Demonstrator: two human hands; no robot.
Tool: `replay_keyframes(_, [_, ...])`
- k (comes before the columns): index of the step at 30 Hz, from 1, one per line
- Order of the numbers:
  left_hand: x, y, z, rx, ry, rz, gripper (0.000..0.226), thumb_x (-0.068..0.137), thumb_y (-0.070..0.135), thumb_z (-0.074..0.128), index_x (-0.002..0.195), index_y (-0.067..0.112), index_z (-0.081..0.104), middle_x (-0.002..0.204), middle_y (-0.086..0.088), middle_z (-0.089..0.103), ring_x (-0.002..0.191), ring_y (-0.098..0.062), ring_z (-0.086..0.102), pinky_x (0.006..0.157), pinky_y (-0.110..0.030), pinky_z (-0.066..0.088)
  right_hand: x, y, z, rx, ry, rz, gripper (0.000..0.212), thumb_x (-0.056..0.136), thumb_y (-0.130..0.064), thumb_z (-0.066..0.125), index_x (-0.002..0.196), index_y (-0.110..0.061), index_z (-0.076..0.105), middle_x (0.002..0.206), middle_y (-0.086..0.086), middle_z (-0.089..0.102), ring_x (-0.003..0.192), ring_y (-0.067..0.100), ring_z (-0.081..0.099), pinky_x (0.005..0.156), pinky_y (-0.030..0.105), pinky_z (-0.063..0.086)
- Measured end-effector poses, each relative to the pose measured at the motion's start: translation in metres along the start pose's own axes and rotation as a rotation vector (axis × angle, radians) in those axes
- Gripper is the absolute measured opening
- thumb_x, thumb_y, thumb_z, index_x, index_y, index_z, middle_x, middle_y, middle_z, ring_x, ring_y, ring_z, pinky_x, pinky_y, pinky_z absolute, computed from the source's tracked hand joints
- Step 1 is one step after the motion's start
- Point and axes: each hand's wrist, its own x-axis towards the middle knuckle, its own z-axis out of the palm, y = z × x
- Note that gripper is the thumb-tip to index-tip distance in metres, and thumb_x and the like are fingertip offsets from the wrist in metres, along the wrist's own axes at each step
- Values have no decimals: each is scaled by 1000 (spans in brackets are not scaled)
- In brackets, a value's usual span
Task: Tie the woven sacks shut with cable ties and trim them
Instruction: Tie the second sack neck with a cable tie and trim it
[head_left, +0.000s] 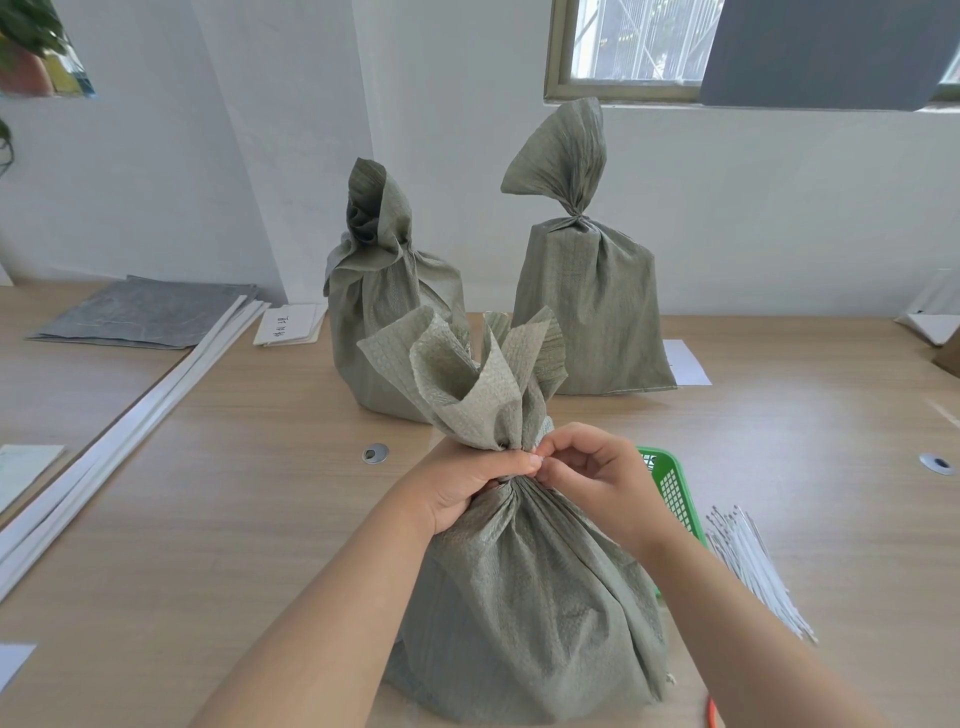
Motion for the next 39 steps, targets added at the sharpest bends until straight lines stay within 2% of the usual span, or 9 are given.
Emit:
replay_keyframes(6, [-1,-2,0,15,4,9,21,85,-9,68,95,9,74,92,-1,78,92,-12,72,85,-26,56,-1,-5,-6,32,-37,27,9,88,8,66,89,2,72,75,10,72,75,19,65,79,38,53])
replay_keyframes(10, [1,-4,-1,7,-3,27,20,85,-8,69,94,9,74,91,0,78,93,-11,72,85,-24,56,0,-6,-7,27,-21,49,5,88,6,67,87,2,71,76,18,71,74,24,63,79,45,51])
replay_keyframes(13, [2,-6,-3,-2,-16,56,17,85,-6,71,92,9,74,91,0,77,95,-11,71,89,-25,55,2,-6,-7,-19,-17,30,2,87,-6,71,85,-4,70,80,27,69,74,26,61,79,55,51])
replay_keyframes(16, [4,-9,-6,-4,-57,71,14,84,-6,72,87,8,71,87,-1,72,94,-14,67,93,-28,52,4,-1,-5,-117,-15,19,13,81,-28,69,82,-15,67,78,26,64,71,26,55,72,54,48])
replay_keyframes(20, [7,-11,-7,-49,-56,47,16,80,-6,76,89,6,72,94,-7,72,100,-20,66,97,-31,54,6,2,-4,-198,-39,27,14,83,-33,62,81,-19,64,80,25,64,70,23,52,74,62,48])
replay_keyframes(24, [11,-14,-8,-27,-82,43,29,75,5,79,103,5,69,107,-19,66,107,-27,65,107,-41,49,5,1,-3,-177,-30,33,14,82,-34,61,78,-20,62,69,10,60,69,18,53,70,44,46])
replay_keyframes(27, [12,-15,-10,-17,-88,40,27,75,7,79,100,4,70,105,-17,67,108,-26,64,109,-42,47,4,2,-3,-200,-31,28,15,82,-35,61,79,-20,63,68,7,59,66,18,48,66,38,40])
replay_keyframes(33, [10,-11,-7,36,-132,65,8,78,6,71,83,10,67,82,0,66,88,-12,63,87,-24,50,0,2,-4,-254,-26,21,10,85,-24,60,81,-15,64,65,-3,58,60,11,46,59,29,38])
replay_keyframes(39, [9,-11,-6,86,-123,93,10,76,6,70,84,6,64,79,4,63,87,-9,60,86,-18,49,0,1,-7,-273,-20,35,9,87,-14,57,81,-9,61,65,17,57,58,15,42,58,30,35])
